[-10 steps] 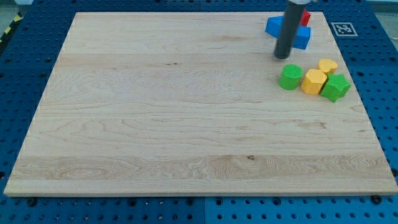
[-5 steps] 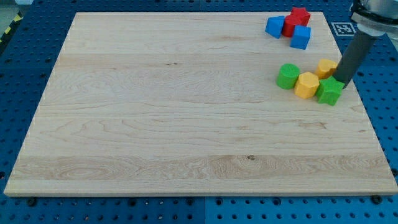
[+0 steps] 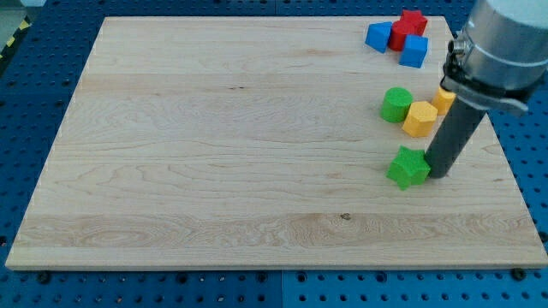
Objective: Slide the green star to the bottom center
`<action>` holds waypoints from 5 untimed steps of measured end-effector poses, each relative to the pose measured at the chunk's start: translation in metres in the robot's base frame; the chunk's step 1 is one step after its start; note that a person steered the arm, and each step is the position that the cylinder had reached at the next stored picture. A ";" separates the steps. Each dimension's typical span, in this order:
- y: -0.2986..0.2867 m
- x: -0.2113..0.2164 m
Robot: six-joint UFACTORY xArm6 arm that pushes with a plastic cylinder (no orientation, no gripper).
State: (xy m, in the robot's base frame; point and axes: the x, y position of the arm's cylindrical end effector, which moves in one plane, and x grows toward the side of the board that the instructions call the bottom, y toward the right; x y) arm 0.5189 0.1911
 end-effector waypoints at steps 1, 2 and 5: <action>-0.015 0.019; -0.019 -0.008; -0.080 -0.026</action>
State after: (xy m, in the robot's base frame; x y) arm 0.4929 0.1113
